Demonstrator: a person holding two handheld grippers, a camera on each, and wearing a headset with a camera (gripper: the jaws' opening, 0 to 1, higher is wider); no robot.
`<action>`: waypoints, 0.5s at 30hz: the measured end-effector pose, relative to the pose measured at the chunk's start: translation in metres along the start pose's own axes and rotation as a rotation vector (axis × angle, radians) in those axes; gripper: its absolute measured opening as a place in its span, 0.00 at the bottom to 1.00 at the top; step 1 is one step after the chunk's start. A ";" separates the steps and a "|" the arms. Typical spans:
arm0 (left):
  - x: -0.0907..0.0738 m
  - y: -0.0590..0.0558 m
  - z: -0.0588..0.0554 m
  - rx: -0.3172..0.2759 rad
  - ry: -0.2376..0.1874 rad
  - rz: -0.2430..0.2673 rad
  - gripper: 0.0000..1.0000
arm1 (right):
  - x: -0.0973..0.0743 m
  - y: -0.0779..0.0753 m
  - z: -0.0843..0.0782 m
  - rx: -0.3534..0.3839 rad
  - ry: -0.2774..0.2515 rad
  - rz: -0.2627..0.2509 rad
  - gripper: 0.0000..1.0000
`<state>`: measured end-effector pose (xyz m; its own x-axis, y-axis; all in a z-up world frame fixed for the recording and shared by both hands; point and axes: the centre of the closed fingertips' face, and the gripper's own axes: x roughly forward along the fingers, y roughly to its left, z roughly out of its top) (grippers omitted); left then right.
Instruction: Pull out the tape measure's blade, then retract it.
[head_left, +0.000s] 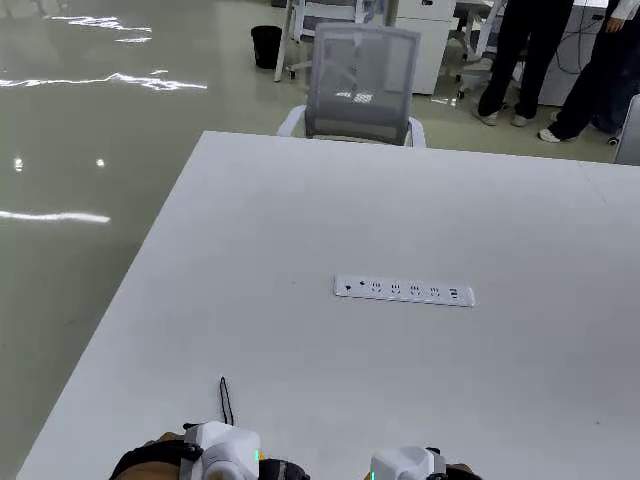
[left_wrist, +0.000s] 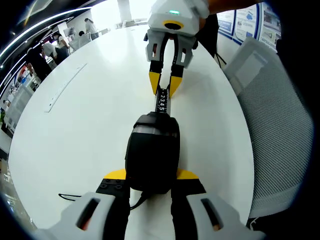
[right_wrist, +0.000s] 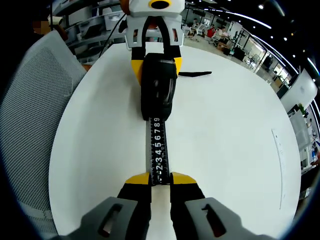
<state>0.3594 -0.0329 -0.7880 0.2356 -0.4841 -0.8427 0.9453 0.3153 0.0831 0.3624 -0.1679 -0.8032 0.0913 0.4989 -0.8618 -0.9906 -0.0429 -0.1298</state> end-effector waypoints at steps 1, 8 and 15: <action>0.000 0.000 0.000 -0.001 0.001 0.001 0.27 | 0.000 0.000 -0.001 0.000 0.001 -0.002 0.11; 0.000 0.000 0.000 -0.004 -0.002 -0.003 0.27 | 0.000 0.000 -0.006 0.006 -0.001 -0.007 0.12; -0.001 -0.001 0.000 0.001 -0.004 0.005 0.27 | 0.000 0.000 -0.010 0.017 -0.001 -0.007 0.12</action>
<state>0.3585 -0.0329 -0.7872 0.2409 -0.4857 -0.8403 0.9445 0.3167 0.0878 0.3634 -0.1766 -0.8082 0.0983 0.4997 -0.8606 -0.9915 -0.0250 -0.1278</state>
